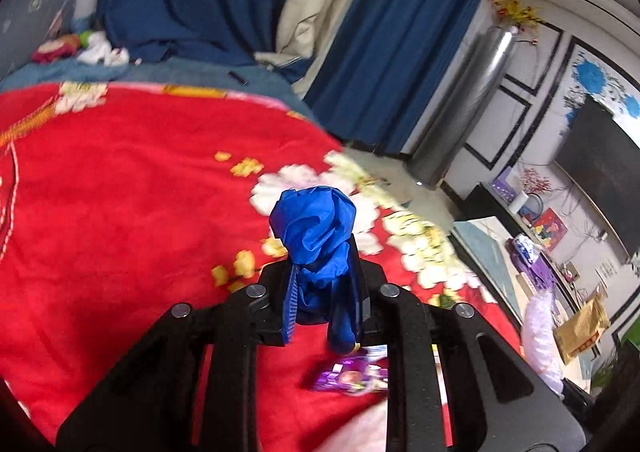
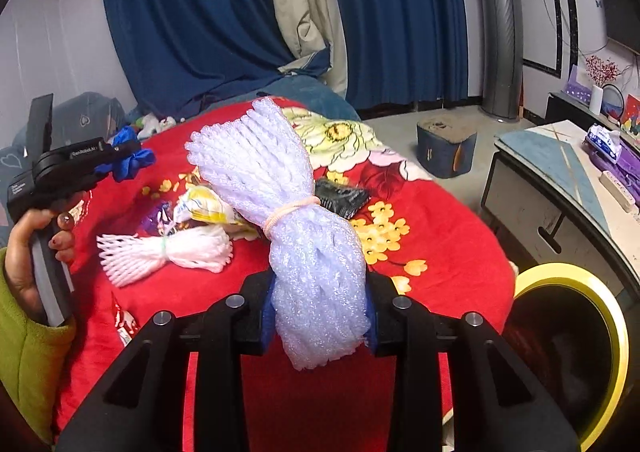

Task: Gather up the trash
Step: 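Carry the blue glove and white foam net over the trash bin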

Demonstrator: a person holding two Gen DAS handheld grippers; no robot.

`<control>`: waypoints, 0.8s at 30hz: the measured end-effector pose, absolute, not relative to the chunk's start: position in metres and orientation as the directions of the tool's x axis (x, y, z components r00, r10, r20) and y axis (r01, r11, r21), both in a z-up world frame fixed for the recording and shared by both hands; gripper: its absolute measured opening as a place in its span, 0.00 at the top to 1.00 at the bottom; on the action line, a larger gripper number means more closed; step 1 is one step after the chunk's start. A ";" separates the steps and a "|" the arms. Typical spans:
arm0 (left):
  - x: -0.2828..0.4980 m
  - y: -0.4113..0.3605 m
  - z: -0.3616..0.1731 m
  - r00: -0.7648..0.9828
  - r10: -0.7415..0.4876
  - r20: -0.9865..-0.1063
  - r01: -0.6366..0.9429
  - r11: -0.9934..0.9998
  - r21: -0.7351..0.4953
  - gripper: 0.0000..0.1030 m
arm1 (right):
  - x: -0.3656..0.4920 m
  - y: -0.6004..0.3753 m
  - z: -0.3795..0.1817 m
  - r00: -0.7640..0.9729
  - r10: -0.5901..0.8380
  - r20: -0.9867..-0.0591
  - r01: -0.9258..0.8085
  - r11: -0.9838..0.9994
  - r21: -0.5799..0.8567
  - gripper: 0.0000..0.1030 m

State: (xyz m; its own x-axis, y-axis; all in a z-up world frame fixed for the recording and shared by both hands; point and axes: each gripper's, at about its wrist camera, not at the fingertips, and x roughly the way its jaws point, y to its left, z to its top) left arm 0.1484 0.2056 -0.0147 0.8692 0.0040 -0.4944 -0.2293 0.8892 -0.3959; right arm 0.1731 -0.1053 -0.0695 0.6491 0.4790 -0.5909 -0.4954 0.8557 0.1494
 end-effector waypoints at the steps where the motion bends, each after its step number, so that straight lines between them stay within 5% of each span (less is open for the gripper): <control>1: 0.147 0.199 -0.009 0.877 -0.004 -0.481 -0.210 0.896 -0.391 0.86 | 0.172 -0.107 -0.067 0.653 0.481 -0.586 -0.495 0.856 0.151 0.69; 24: 0.121 0.094 0.036 0.908 -0.173 -0.381 0.056 0.952 -0.300 0.86 | 0.146 -0.163 -0.027 0.743 0.451 -0.494 -0.425 0.889 0.173 0.69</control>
State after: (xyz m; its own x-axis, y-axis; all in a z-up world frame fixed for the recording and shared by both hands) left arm 0.1208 0.0936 0.0363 0.9080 -0.1734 -0.3813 0.0560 0.9524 -0.2998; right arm 0.1458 -0.1633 -0.0265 0.7432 0.4509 -0.4943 -0.4246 0.8888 0.1725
